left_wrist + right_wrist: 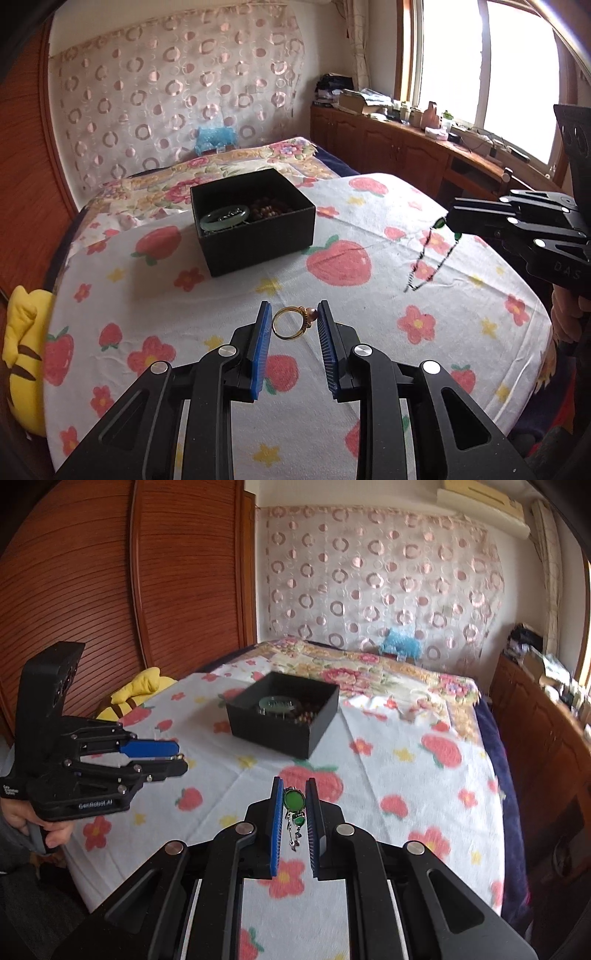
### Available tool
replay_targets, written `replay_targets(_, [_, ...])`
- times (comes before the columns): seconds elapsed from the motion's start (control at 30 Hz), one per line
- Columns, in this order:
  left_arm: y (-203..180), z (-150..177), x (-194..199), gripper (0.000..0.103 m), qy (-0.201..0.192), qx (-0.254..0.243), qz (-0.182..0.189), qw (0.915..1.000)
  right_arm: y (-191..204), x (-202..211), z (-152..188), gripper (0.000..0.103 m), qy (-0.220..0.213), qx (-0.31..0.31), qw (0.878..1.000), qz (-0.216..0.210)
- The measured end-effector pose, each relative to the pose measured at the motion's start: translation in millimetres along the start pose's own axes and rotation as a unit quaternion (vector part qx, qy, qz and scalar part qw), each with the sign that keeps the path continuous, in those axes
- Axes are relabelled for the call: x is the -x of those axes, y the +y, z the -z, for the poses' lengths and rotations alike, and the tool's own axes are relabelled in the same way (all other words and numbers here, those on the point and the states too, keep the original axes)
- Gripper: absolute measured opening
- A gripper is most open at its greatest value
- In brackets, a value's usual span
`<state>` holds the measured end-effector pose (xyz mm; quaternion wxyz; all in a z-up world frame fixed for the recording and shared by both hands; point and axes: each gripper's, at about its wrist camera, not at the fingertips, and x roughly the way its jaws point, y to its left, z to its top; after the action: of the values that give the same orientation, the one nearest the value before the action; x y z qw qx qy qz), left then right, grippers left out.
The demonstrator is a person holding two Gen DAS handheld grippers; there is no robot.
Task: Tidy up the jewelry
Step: 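Carry the ring and chain over the black box and open both tools inside it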
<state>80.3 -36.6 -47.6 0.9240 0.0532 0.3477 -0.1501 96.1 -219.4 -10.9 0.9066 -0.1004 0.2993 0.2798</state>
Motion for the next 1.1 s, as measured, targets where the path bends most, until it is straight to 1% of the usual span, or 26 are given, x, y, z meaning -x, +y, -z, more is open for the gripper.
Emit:
replay_targets(0.2, [11.2,-12.1,-0.6,0.024,-0.016,0.01,-0.008,0.9998,-3.4,-20.2,-32.7,0.013,-0.006,0.017,1.0,0.002])
replay_targets(0.57, [39.1,-38.3,-8.3,0.024,-0.031,0.029,-0.022,0.9988,-21.2,-59.3,-87.8,0.013,-0.026,0.003,0.999,-0.029])
replay_targets(0.87, [54.3,-53.6,-27.5,0.024,-0.026,0.039,-0.023,0.9986,-24.2,-89.7,-111.7,0.013,-0.033,0.009,0.998,-0.047])
replay_targets(1.1, [64.4,-63.6,-46.1,0.024,-0.018,0.038,-0.023,0.9988,-27.3,-123.4,-119.4,0.013,-0.015,0.005,0.998,-0.057])
